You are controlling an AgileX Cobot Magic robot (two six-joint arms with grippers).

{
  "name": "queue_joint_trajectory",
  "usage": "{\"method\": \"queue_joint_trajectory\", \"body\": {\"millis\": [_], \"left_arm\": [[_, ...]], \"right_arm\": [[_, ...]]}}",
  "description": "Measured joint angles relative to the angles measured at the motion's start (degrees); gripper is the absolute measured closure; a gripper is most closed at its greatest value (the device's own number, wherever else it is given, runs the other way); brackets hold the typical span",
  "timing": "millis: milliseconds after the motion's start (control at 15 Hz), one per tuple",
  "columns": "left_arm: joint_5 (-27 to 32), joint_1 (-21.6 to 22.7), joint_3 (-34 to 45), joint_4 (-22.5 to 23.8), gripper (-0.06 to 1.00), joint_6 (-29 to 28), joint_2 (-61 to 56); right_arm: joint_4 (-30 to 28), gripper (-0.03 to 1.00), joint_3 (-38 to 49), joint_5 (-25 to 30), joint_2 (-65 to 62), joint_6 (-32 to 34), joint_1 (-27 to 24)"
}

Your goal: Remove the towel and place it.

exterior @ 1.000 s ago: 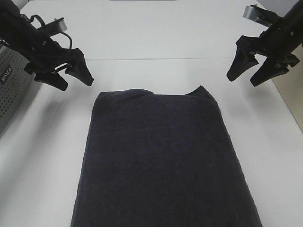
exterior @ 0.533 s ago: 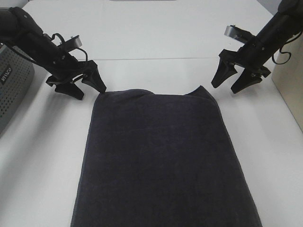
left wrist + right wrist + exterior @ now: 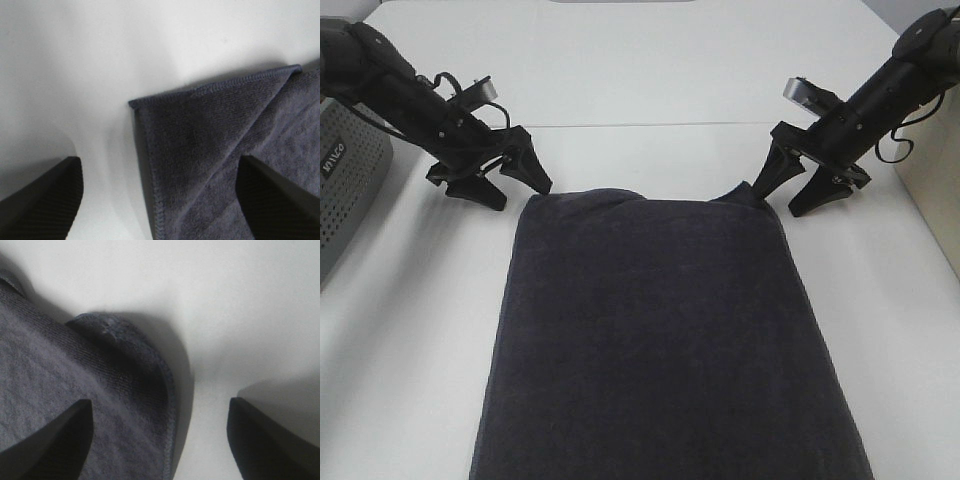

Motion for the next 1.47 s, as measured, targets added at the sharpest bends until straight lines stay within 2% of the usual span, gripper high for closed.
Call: {"method": "queue_joint_trajectory", "body": {"millis": [200,467,733,867,1067,1133,1267,1400,1467], "left_arm": [[-1.5,-0.3,0.0,0.0,0.15,0.0,0.1],[-2.8,-1.9,0.0,0.1,0.15,0.0,0.1],[-3.7,-5.7,-0.9,-2.1,0.19,-1.7,1.5],[-4.6,-6.7,-1.0,-2.7,0.32,-2.4,2.1],[-5.0,-6.8,-1.0,-2.6,0.51,-2.6,2.5],[-5.2,-6.8,-1.0,-2.5,0.59,-2.6,2.7],[-5.6,-6.8,-0.9,-2.2,0.82,-2.4,3.0],[-6.0,-6.8,-0.9,-2.0,0.93,-1.6,3.0],[-6.0,-6.8,-0.9,-2.0,0.94,-0.8,3.1]], "right_arm": [[0.0,0.24,-0.2,-1.0,0.1,0.0,0.0],[2.4,0.24,-0.2,-6.5,0.5,0.0,0.6],[4.8,0.32,-0.9,-8.3,2.2,0.0,4.4],[3.5,0.45,-0.9,-9.5,2.4,0.1,6.4],[0.5,0.66,-0.9,-10.5,2.4,0.5,6.6],[-0.2,0.71,-0.9,-10.7,2.4,0.5,6.6],[-1.5,0.92,-0.9,-11.5,2.4,0.6,6.6],[-1.8,0.96,-0.9,-11.6,2.4,1.0,6.6],[-1.8,0.96,-0.9,-11.7,2.4,1.0,6.6]]}}
